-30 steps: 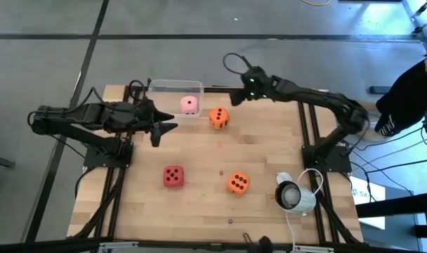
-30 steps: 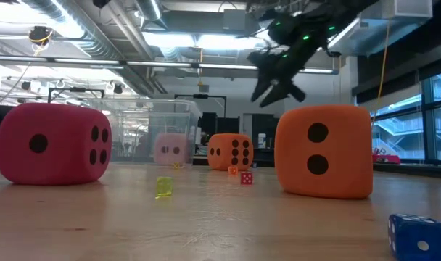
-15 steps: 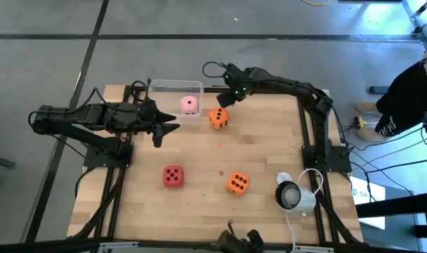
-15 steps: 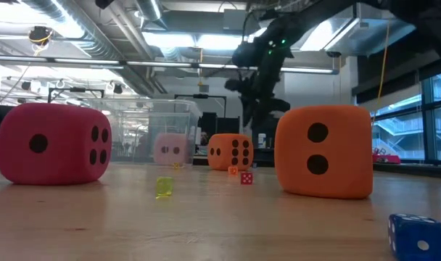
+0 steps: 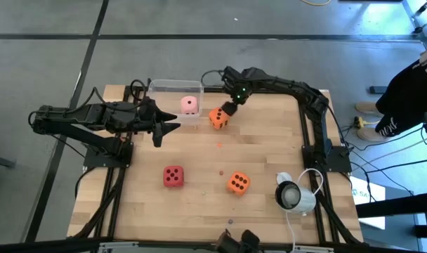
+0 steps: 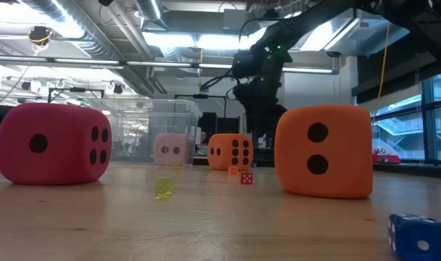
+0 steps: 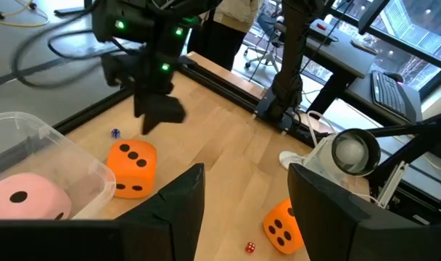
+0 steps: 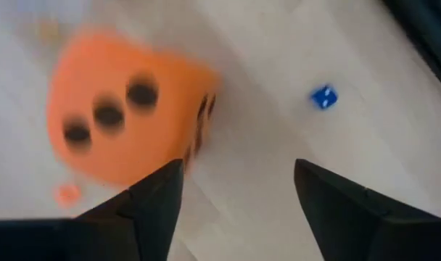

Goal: Pick & Place Dice
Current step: Put the small red die into the transparent bin

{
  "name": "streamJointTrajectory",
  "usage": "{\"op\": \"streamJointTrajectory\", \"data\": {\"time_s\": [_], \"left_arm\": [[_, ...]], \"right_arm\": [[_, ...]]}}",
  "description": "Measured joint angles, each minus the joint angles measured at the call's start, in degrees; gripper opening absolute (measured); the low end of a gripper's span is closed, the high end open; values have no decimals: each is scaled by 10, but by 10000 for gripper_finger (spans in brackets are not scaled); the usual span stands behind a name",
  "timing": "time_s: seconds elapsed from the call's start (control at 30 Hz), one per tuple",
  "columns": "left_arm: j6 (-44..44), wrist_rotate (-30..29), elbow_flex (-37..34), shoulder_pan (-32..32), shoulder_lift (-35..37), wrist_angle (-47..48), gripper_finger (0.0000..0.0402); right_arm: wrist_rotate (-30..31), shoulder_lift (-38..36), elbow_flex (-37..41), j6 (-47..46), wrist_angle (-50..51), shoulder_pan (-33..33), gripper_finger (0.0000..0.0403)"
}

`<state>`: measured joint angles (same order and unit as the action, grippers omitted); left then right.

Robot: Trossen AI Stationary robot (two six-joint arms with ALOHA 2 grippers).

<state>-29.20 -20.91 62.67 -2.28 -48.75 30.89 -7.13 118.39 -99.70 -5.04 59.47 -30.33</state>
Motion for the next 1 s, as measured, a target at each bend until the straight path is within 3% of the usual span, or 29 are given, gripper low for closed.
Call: {"op": "streamJointTrajectory", "data": {"time_s": [0.13, 0.3, 0.7, 0.83, 1.0], "left_arm": [[-2, 0, 0, 0, 0, 0, 189], [-2, 0, 0, 0, -6, 0, 189], [0, 3, 0, 1, -18, -1, 189], [7, 0, 1, 8, -23, -58, 187], [60, 17, 50, 41, -75, -73, 165]], "right_arm": [[40, -1, 0, 46, 64, 15, 263], [152, -5, 0, 86, 108, 50, 222], [123, -112, 0, 14, 23, 86, 118], [127, -142, 0, -31, 29, 78, 94], [128, -175, 0, -73, 49, 85, 50]]}}
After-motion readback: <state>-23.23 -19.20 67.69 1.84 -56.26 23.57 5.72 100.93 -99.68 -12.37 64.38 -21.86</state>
